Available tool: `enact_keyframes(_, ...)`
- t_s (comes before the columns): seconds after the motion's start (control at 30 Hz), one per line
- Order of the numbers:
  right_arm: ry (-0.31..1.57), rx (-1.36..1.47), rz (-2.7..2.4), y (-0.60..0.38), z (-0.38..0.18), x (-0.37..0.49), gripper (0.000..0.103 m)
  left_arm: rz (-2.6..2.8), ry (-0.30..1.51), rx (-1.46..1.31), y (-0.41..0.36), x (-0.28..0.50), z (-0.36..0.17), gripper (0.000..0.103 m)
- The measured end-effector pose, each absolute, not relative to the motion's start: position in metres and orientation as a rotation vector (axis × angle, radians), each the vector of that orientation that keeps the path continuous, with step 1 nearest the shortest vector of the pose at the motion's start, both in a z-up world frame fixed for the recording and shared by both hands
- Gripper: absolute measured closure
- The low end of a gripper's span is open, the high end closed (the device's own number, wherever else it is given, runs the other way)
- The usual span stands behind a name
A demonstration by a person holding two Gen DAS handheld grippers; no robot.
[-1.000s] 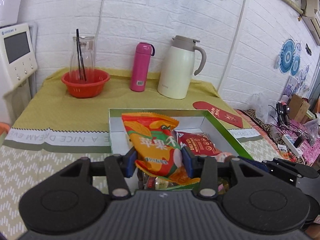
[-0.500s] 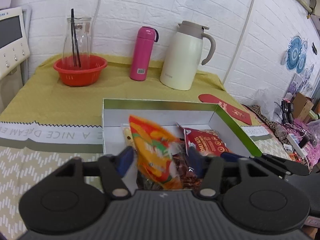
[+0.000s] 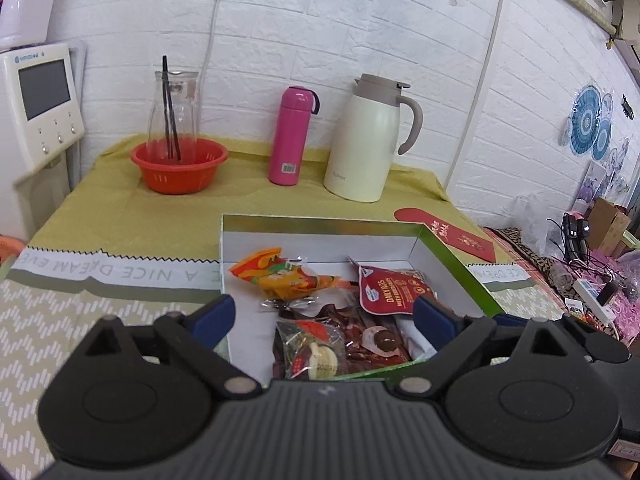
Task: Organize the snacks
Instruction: 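Withdraw both tools from the box over the remaining snacks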
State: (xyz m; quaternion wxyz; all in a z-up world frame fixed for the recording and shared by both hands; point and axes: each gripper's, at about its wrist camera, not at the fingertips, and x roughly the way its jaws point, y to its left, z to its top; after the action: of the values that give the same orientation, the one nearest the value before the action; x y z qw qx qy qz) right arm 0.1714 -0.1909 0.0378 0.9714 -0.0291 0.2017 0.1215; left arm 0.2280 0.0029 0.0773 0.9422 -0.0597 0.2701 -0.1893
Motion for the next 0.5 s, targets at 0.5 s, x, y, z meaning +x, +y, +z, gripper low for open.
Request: enact_keyframes(0.5,0.444,-0.007,0.209,-0.211,0.022,0.065,0.0,-0.411,0.64,-0.152,0.01,0.113,0.043,0.009)
